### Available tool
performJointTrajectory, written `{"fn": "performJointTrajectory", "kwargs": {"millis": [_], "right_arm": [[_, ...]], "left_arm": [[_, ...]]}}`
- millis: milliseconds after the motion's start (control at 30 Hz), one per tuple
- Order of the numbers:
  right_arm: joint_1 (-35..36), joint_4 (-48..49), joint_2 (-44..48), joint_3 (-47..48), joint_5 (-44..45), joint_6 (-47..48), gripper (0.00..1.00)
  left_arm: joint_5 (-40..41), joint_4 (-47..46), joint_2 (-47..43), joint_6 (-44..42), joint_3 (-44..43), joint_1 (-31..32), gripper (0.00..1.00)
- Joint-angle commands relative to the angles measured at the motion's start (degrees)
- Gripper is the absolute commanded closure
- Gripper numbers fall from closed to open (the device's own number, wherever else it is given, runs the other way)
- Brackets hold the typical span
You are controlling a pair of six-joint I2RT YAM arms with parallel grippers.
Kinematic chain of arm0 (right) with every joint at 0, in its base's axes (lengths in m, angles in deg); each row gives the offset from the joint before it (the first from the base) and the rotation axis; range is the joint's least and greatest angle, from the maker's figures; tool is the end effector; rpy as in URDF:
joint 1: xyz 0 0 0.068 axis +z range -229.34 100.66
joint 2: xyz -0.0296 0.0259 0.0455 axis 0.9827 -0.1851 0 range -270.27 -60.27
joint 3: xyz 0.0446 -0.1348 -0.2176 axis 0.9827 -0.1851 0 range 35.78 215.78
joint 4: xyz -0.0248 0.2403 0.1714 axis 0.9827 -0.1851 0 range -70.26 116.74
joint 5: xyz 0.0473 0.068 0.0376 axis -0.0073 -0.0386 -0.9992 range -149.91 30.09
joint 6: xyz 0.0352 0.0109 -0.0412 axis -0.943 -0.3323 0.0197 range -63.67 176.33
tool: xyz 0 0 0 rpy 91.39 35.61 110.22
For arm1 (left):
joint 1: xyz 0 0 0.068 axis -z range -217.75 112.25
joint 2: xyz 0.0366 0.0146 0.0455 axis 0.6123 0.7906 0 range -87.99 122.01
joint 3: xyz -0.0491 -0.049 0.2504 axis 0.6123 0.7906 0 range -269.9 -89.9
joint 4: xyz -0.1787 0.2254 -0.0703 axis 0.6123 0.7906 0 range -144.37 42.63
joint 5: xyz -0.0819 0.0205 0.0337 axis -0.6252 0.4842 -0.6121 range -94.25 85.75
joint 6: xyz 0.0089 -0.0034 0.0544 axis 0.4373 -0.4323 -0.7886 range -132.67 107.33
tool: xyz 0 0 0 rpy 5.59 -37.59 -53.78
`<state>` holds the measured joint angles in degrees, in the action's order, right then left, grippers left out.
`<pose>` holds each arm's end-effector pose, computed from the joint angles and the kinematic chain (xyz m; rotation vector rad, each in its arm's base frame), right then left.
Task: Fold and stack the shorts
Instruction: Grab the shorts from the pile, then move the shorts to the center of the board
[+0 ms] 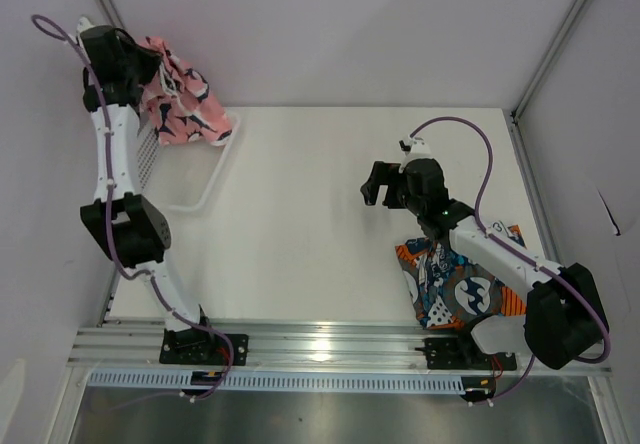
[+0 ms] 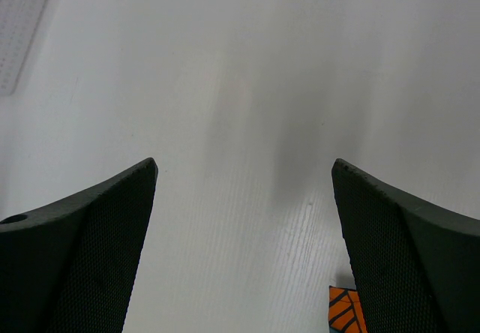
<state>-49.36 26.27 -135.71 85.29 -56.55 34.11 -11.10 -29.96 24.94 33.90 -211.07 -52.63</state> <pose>0.2926 0.1663 0.2372 -0.1024 2.0668 0.5099 0.4792 0.1226 0.4130 -0.8868 1.6578 -0.4936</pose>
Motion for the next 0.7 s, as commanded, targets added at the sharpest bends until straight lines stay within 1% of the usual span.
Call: {"fn": "performJointTrajectory", "kwargs": {"millis": [0,167,200,333,400,467,500,533,567,600,633,667], "right_arm": [[-0.2,0.8,0.7,2.5,-0.4,0.7,0.00],[-0.4,0.8,1.8,3.2,-1.1,0.8,0.01],[-0.5,-1.0,2.3,3.5,-2.1,1.2,0.01],[-0.5,-2.2,4.6,4.4,-2.7,1.9,0.01],[-0.5,-2.6,5.8,4.4,-2.6,2.3,0.01],[-0.6,-3.0,7.6,4.5,-2.7,2.2,0.01],[-0.8,-3.0,8.1,4.6,-3.8,2.0,0.01],[-1.0,-2.8,9.2,4.6,-6.1,1.8,0.00],[-1.1,-2.8,9.9,4.8,-6.9,1.7,0.01],[-1.1,-2.7,10.4,5.0,-7.7,1.5,0.01],[-1.1,-3.4,11.0,5.1,-8.3,1.2,0.00],[-1.1,-3.9,12.2,5.6,-8.2,1.1,0.01]], "left_arm": [[-5.0,-4.9,-12.2,1.9,-1.4,2.1,1.00],[-5.1,-3.6,-19.4,1.3,-4.3,7.1,1.00],[-5.0,-4.0,-20.8,1.4,-4.3,7.8,1.00],[-5.4,-7.6,-29.4,3.1,-4.6,9.8,1.00],[-5.8,-9.9,-32.1,3.6,-4.3,11.0,1.00],[-6.6,-11.1,-35.9,4.9,-1.1,11.8,1.00],[-7.1,-11.8,-37.6,7.9,2.8,12.1,1.00],[-7.8,-15.2,-39.3,9.7,9.6,12.2,1.00],[-8.4,-18.0,-43.6,11.8,13.4,12.5,1.00],[-9.1,-20.5,-45.8,13.8,17.2,12.8,1.00],[-9.1,-23.0,-47.6,17.0,27.5,14.2,1.00],[-8.7,-26.4,-50.4,18.0,30.2,16.3,1.00]]}}
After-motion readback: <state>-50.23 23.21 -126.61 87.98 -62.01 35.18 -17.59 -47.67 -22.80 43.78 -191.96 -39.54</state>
